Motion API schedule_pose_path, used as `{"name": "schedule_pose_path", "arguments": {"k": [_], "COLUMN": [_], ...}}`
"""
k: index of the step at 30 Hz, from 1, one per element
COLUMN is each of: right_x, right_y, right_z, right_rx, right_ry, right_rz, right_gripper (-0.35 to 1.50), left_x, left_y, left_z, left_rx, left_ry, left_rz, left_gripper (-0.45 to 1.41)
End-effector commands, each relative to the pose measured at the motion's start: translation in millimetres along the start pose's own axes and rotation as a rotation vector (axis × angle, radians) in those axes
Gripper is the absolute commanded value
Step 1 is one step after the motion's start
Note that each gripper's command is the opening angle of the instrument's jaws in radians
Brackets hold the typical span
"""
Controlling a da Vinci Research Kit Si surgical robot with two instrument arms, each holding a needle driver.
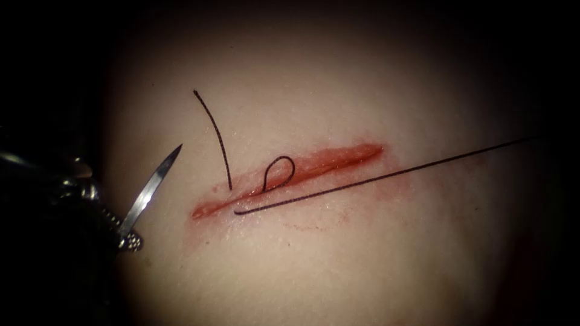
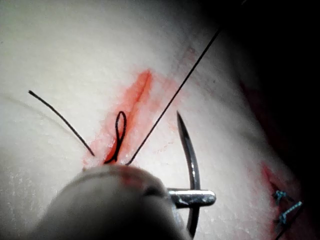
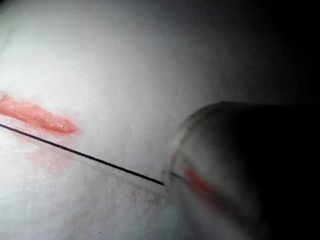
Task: Wound Closure
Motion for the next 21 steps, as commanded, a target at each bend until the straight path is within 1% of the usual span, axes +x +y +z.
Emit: {"name": "schedule_pose_path", "arguments": {"k": [1,7,12,18,21], "right_x": [-0.3,-4.0,-6.8,-9.1,-9.5], "right_y": [1.0,1.8,2.9,3.8,3.9], "right_z": [0.0,-0.9,-1.8,-2.5,-2.8], "right_rx": [-0.007,-0.033,-0.042,-0.061,-0.058], "right_ry": [0.005,-0.038,-0.049,-0.058,-0.059], "right_rz": [0.024,0.071,0.104,0.13,0.132], "right_gripper": [-0.35,-0.35,-0.35,-0.35,-0.35], "left_x": [0.0,0.0,0.0,0.0,0.0], "left_y": [-0.7,-0.7,-0.7,-0.7,-0.7], "left_z": [0.3,0.3,0.3,0.3,0.3], "left_rx": [0.001,0.001,0.001,0.001,0.001], "left_ry": [-0.001,-0.001,-0.001,-0.001,-0.001], "left_rz": [0.0,0.0,0.0,0.0,0.0], "left_gripper": [-0.45,-0.45,-0.45,-0.45,-0.45]}}
